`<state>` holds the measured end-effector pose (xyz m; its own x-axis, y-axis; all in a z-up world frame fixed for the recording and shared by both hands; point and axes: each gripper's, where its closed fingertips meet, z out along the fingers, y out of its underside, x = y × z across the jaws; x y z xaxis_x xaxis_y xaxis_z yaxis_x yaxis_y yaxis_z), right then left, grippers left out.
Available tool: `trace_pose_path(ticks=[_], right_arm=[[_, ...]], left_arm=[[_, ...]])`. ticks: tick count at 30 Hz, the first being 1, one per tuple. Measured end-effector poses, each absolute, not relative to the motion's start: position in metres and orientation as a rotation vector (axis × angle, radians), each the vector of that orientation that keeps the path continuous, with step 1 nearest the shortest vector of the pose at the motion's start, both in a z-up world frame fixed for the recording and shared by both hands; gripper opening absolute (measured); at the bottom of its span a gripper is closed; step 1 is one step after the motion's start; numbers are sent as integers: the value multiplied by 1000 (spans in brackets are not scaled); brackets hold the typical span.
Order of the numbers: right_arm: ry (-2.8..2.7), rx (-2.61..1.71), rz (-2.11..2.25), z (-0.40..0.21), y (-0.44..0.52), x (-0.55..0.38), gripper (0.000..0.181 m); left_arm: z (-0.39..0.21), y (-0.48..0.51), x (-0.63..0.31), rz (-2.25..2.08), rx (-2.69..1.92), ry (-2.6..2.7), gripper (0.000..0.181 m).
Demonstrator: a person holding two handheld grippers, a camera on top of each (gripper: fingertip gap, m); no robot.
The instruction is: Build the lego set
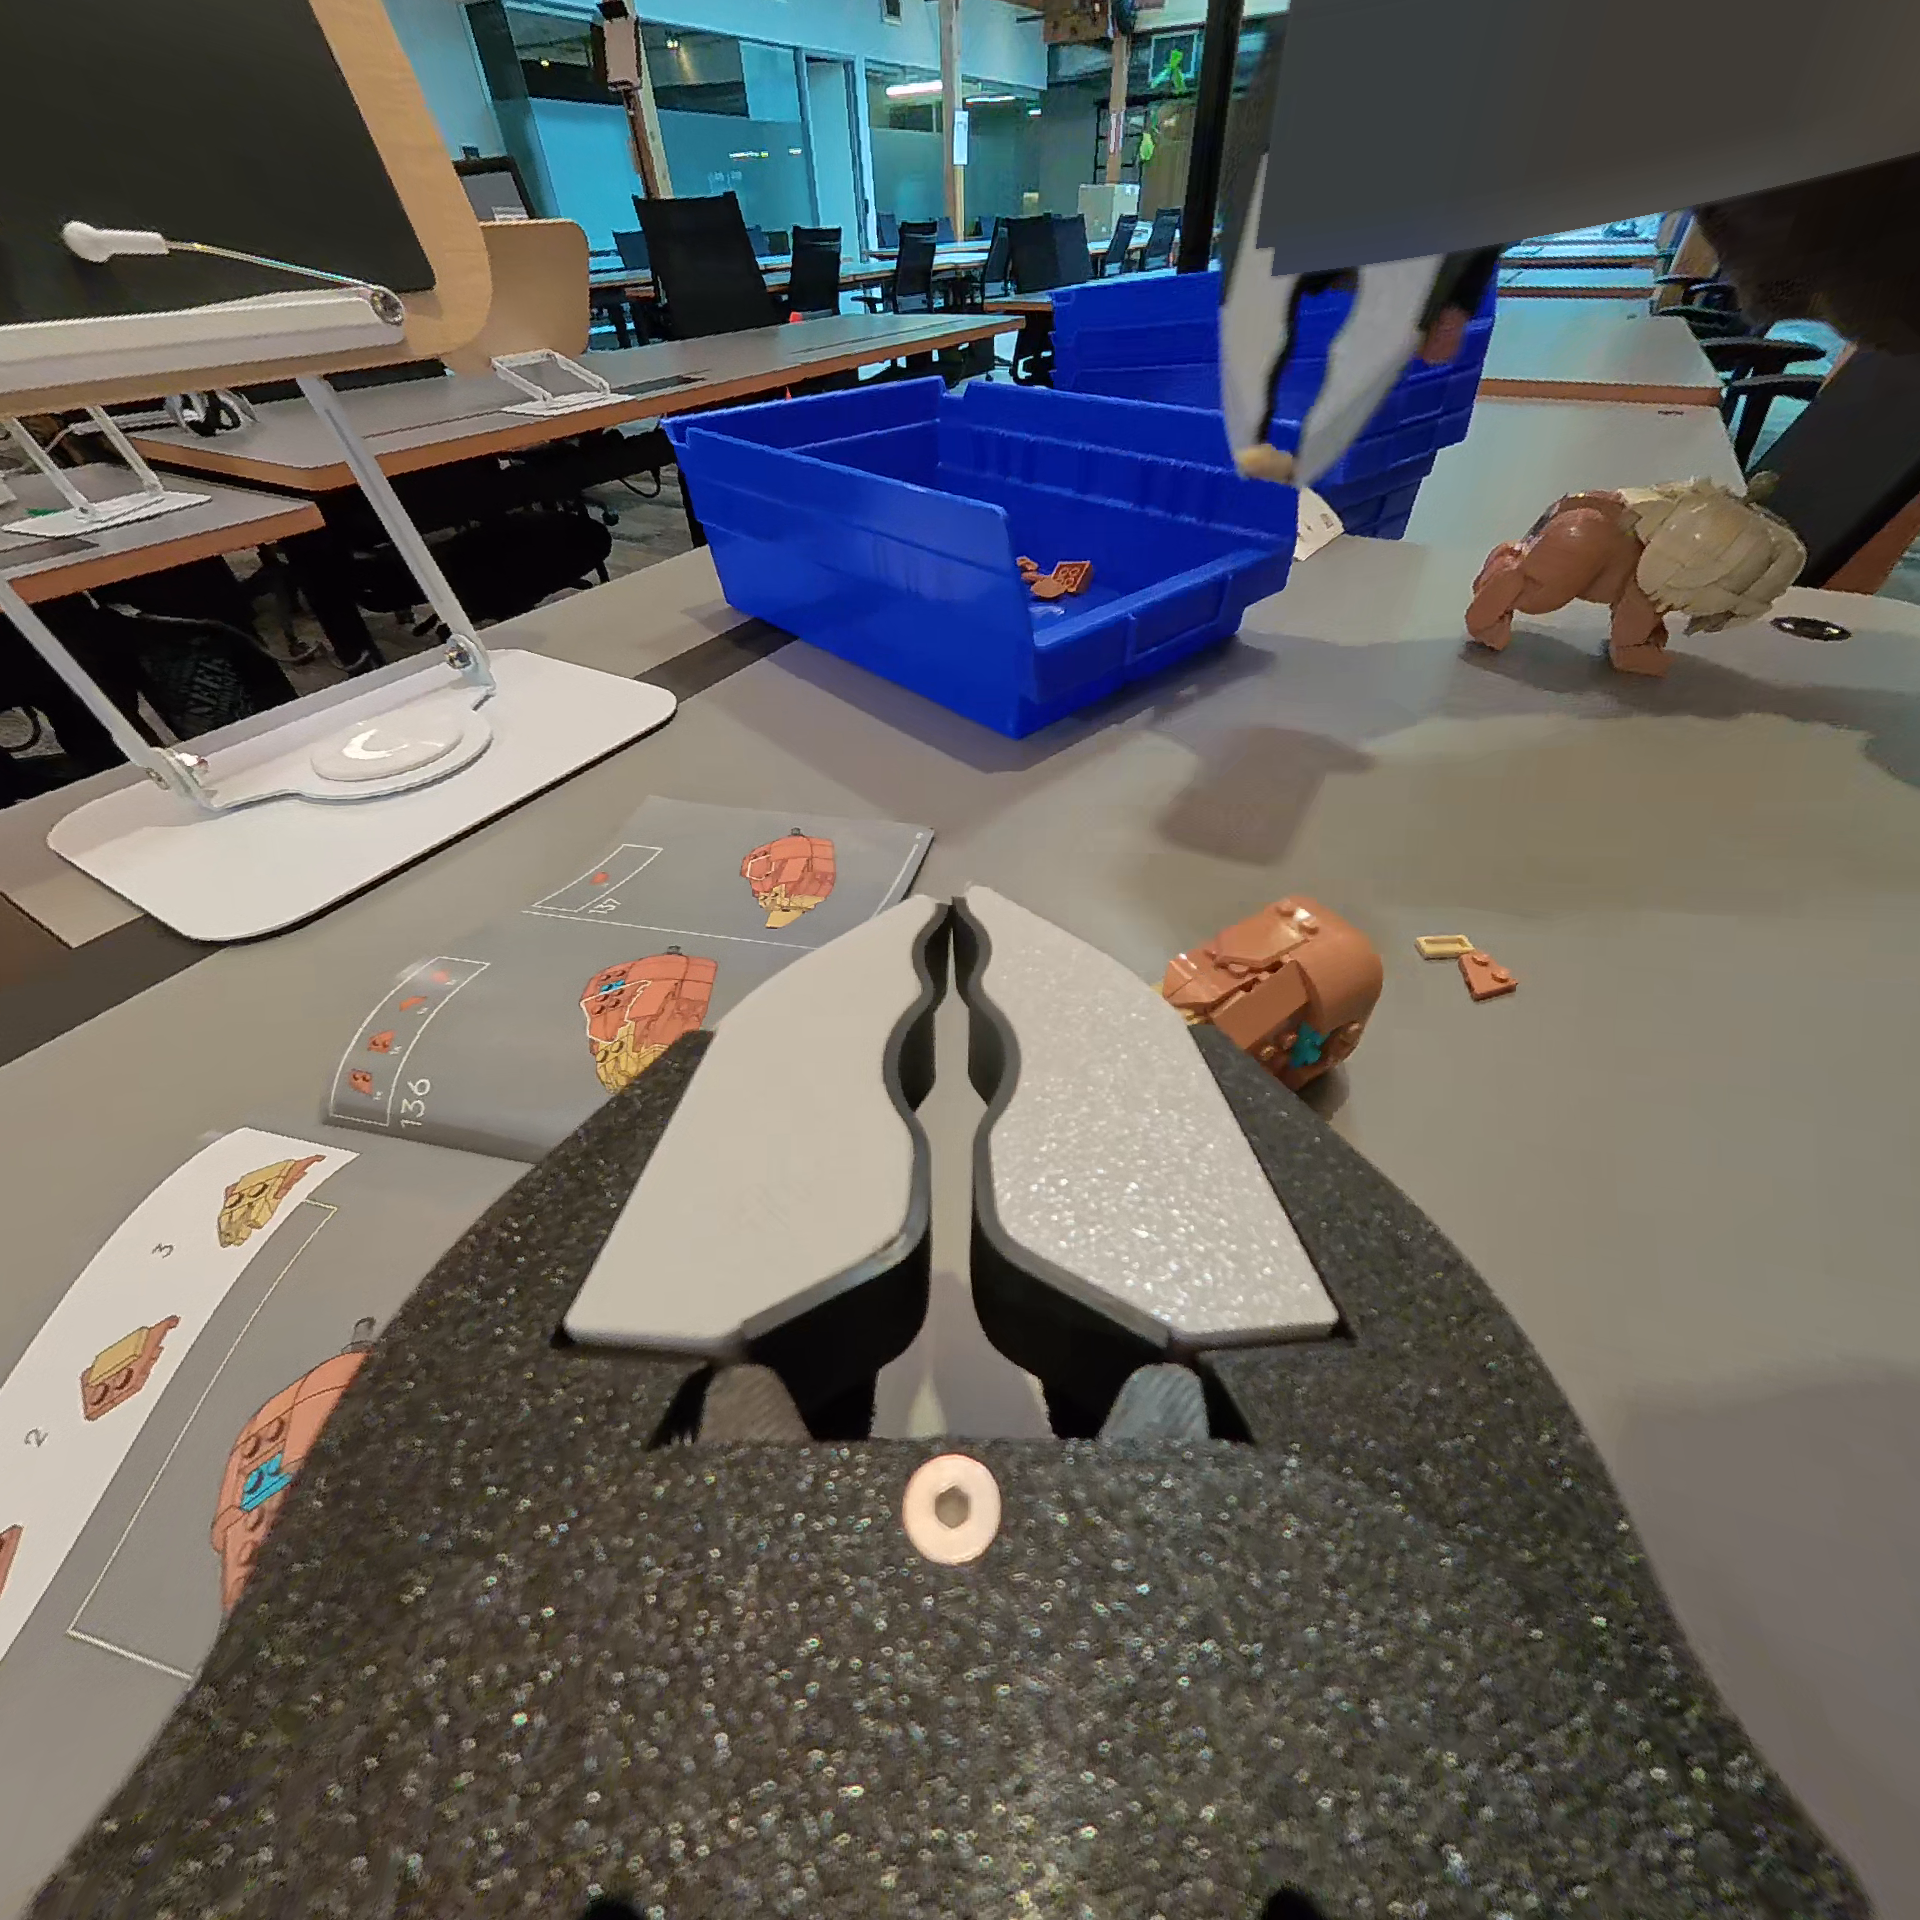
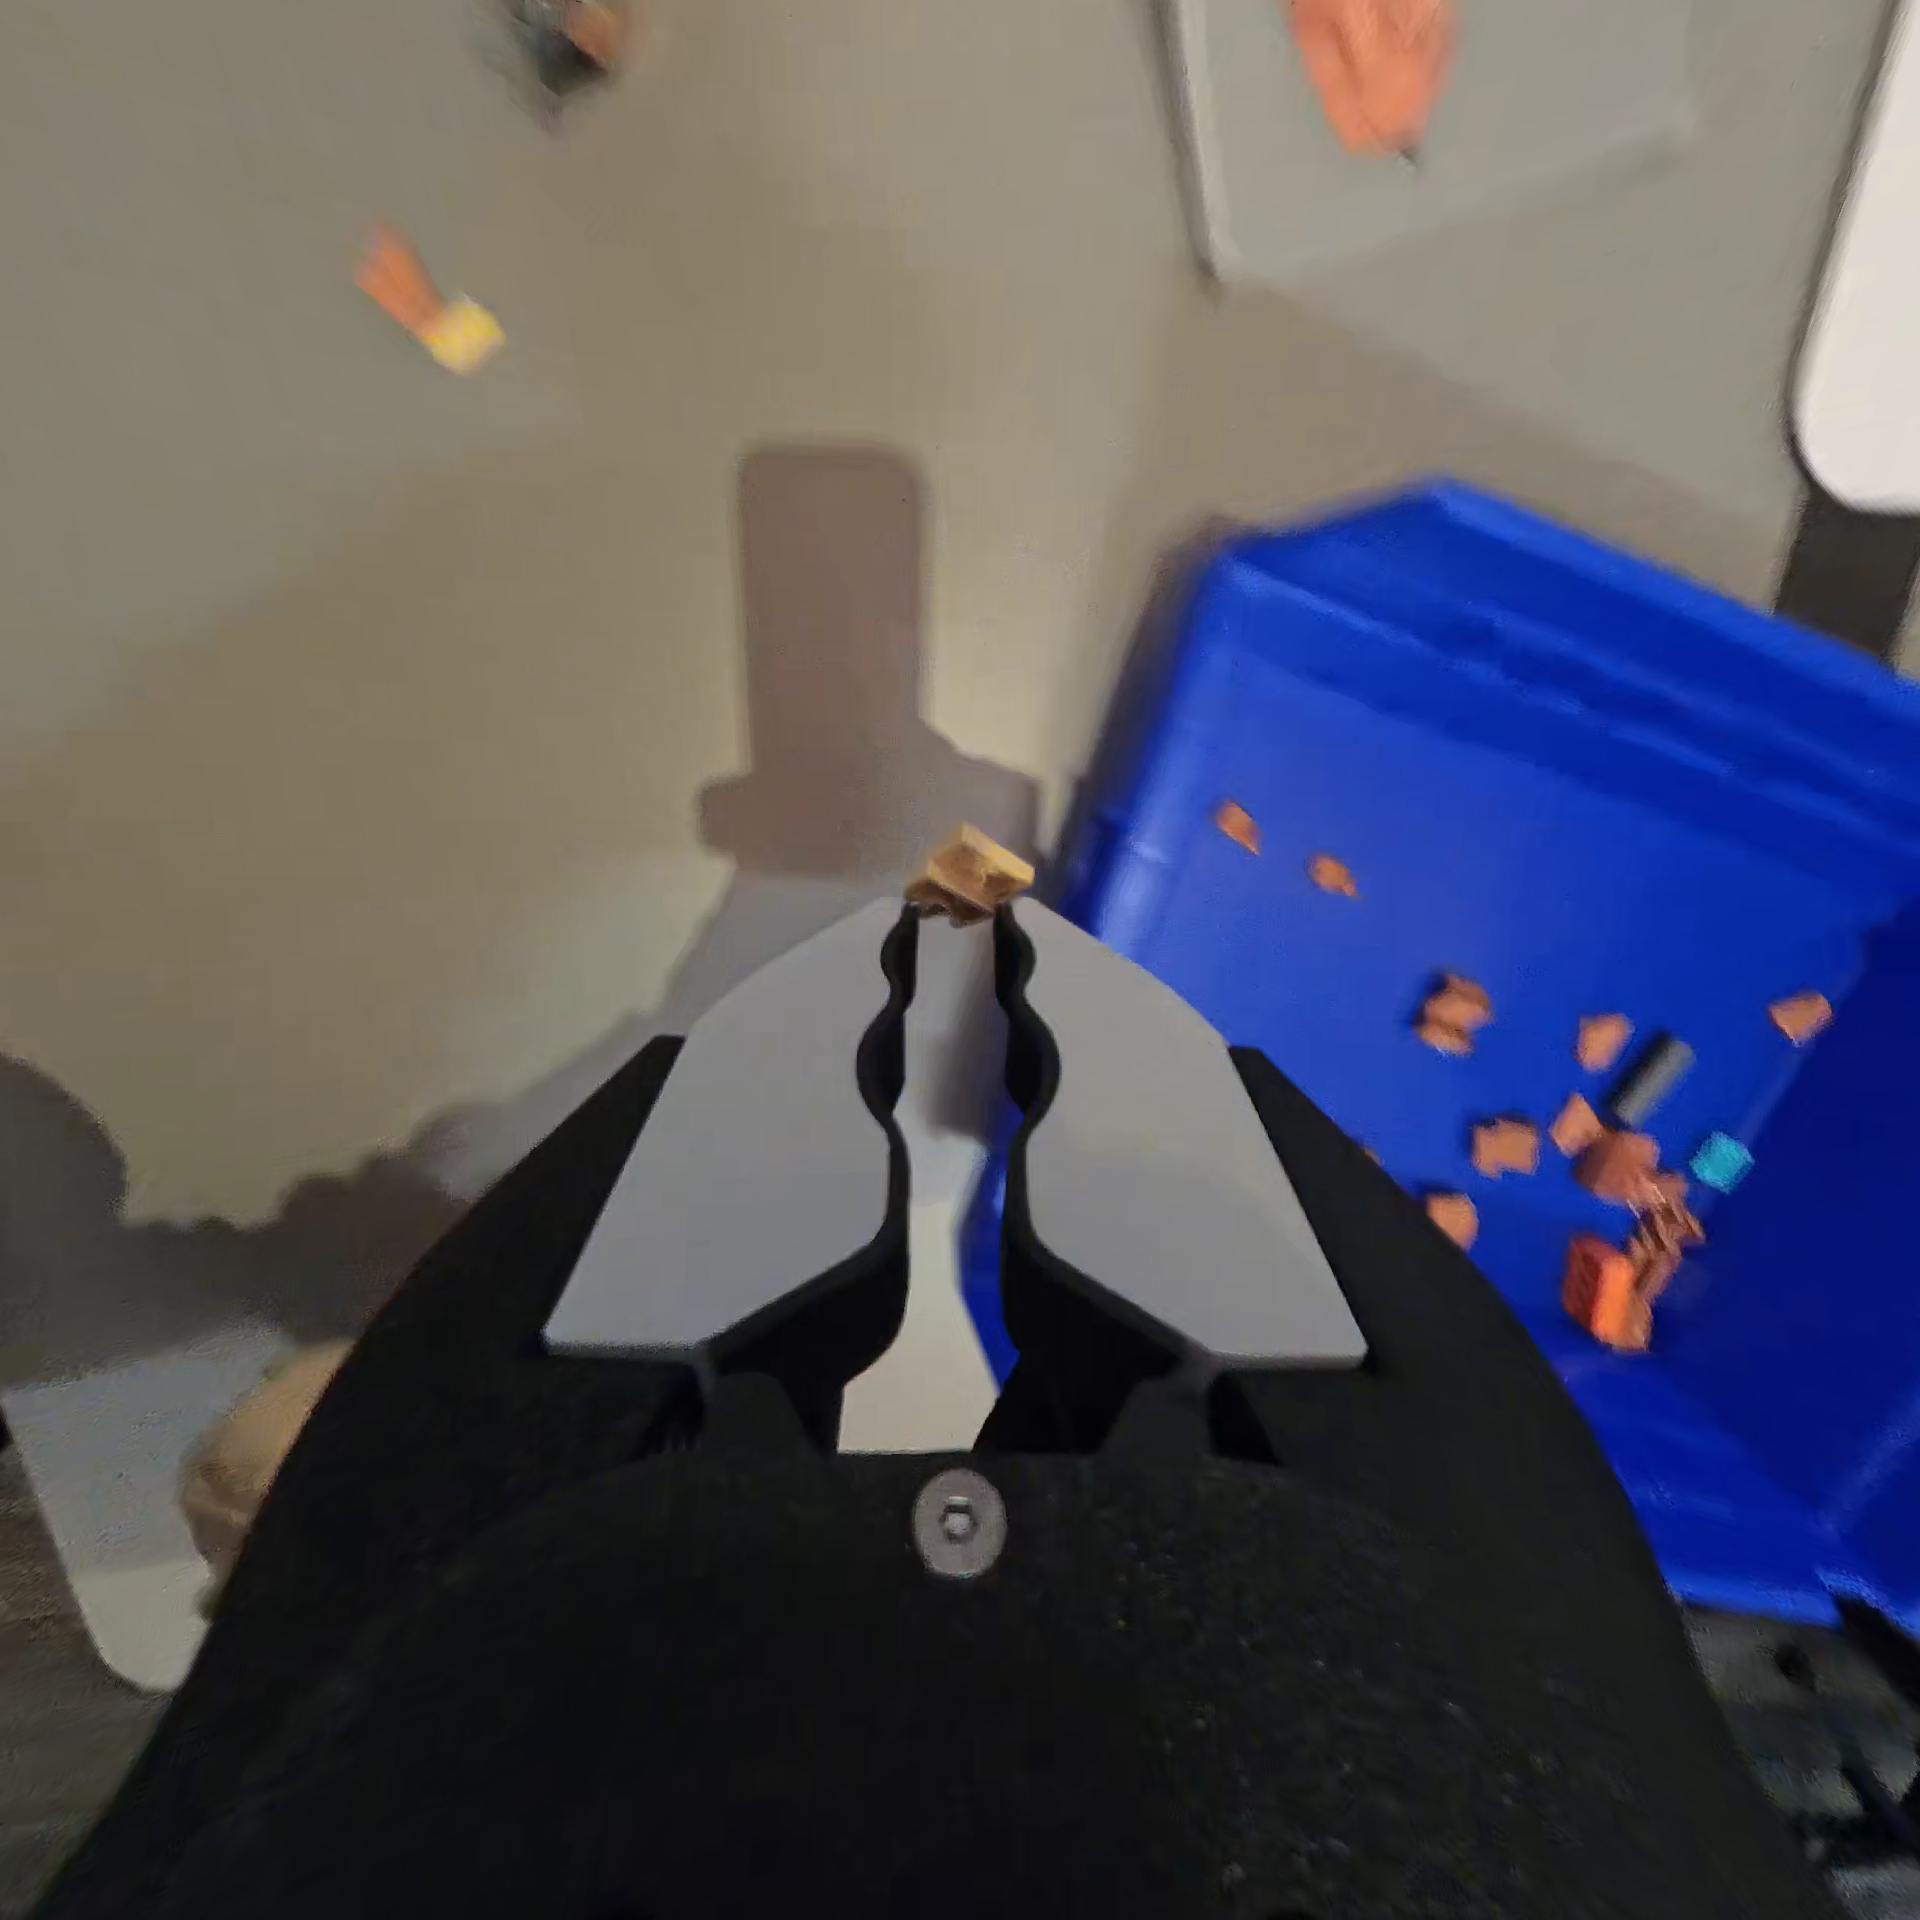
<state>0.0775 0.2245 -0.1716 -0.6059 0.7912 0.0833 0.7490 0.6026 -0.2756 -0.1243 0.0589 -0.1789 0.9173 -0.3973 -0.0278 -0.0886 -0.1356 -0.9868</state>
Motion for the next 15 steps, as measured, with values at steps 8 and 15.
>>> trace_pose_path(ticks=[8,15], right_arm=[[-2708,-1184,398,-234,117,67,14],[-2688,-1229,444,-250,102,60,14]], left_arm=[[-175,56,-114,-271,-1683,408,0],[-177,54,-105,-284,-1689,445,0]])
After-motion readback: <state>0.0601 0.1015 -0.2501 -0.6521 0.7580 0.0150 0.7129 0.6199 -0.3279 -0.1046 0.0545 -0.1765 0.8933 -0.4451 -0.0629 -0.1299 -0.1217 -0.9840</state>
